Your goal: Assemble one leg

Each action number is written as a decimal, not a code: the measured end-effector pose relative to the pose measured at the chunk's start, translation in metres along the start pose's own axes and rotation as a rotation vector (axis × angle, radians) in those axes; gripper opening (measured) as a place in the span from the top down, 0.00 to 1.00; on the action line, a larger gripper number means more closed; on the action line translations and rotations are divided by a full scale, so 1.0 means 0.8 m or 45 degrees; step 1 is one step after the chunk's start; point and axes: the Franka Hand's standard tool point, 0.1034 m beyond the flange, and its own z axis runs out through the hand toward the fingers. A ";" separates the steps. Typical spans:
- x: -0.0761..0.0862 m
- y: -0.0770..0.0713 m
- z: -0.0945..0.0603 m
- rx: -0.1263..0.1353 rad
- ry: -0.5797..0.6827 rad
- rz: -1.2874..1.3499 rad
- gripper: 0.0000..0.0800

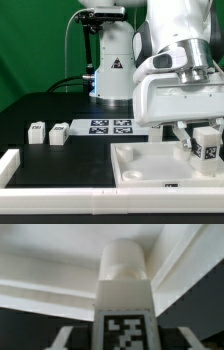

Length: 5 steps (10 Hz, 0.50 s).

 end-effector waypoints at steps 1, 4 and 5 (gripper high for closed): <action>-0.001 0.000 0.000 0.000 -0.002 -0.002 0.40; -0.002 0.000 0.001 0.001 -0.009 -0.005 0.20; -0.002 0.000 0.001 0.001 -0.009 -0.007 0.19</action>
Offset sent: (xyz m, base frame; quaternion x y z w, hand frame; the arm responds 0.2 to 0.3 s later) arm 0.0000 0.0000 0.0000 0.0000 0.0000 0.0000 1.0000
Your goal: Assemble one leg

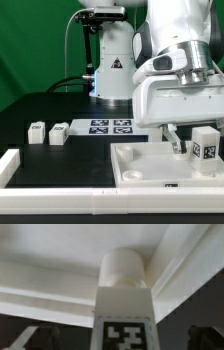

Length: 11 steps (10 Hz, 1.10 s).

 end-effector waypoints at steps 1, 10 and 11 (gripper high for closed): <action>0.000 0.000 0.000 0.000 0.000 -0.001 0.19; 0.013 0.008 -0.004 0.036 -0.380 0.118 0.19; 0.006 0.003 -0.006 0.057 -0.516 0.133 0.19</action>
Offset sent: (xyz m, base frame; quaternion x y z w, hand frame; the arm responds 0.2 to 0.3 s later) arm 0.0000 0.0000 0.0000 0.0000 0.0000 0.0000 1.0000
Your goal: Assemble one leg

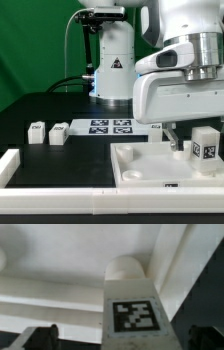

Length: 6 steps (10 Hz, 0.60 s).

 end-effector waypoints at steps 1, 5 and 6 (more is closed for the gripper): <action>0.000 -0.003 -0.002 0.013 -0.095 -0.002 0.19; 0.009 0.006 0.001 0.024 -0.175 -0.008 0.25; 0.009 0.006 0.001 0.024 -0.175 -0.009 0.25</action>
Offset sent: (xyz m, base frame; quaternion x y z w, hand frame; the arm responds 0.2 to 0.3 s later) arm 0.0073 -0.0088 -0.0041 0.0076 0.0060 -0.0189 0.9998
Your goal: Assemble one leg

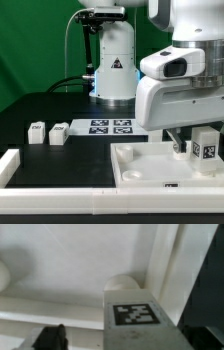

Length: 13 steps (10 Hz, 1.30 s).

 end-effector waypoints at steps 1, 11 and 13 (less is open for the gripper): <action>0.000 0.000 0.000 0.000 0.000 0.000 0.47; 0.001 -0.001 0.001 0.038 0.021 0.795 0.64; 0.001 -0.001 0.002 0.059 0.015 1.164 0.64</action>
Offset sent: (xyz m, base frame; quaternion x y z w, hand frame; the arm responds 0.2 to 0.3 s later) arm 0.0000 0.0000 0.0000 0.0000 0.0000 0.0000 1.0000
